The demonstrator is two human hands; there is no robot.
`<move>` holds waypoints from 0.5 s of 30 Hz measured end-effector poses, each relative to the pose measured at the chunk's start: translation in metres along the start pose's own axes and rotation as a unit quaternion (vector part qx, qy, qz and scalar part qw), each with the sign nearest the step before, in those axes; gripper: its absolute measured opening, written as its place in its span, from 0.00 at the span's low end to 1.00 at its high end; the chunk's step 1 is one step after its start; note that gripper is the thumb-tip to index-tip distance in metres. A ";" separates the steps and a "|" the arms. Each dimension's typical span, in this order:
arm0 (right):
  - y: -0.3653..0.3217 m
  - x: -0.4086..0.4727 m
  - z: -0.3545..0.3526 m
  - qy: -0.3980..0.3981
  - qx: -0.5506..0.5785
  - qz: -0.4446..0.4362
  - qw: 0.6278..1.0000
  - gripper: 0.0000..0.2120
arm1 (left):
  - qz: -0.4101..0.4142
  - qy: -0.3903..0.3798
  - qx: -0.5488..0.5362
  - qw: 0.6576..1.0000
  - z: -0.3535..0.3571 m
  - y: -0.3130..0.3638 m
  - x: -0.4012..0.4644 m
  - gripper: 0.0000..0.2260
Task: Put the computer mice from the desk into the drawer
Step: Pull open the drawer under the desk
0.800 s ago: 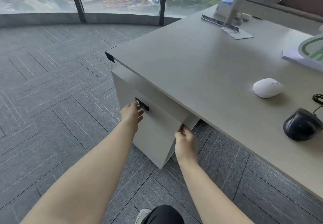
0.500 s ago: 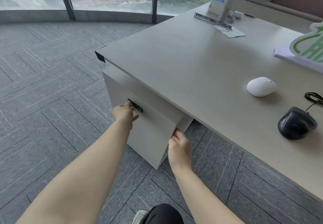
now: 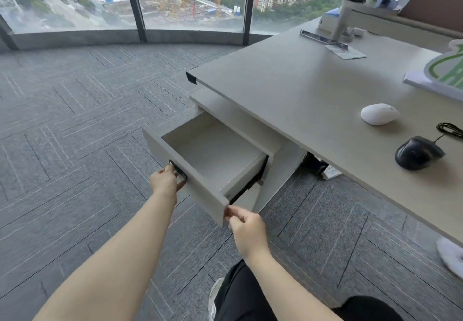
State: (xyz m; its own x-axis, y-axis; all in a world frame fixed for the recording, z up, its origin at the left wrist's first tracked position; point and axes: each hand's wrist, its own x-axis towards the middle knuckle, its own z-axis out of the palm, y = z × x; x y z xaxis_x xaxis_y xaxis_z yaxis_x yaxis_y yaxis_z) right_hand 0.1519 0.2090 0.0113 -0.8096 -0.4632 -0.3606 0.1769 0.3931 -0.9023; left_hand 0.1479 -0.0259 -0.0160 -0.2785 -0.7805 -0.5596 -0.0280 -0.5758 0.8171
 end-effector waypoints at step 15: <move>0.010 -0.074 0.074 -0.146 -0.101 -0.019 0.984 0.21 | 0.013 0.028 0.006 1.000 -0.151 0.008 -0.029 0.12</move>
State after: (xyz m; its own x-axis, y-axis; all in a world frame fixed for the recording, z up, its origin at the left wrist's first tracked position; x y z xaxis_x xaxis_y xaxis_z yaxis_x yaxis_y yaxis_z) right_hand 0.2555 0.1887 0.0113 -0.6127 -0.6771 -0.4075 0.0108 0.5084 -0.8610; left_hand 0.3007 -0.0451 -0.0142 -0.2250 -0.8077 -0.5450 -0.0333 -0.5526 0.8328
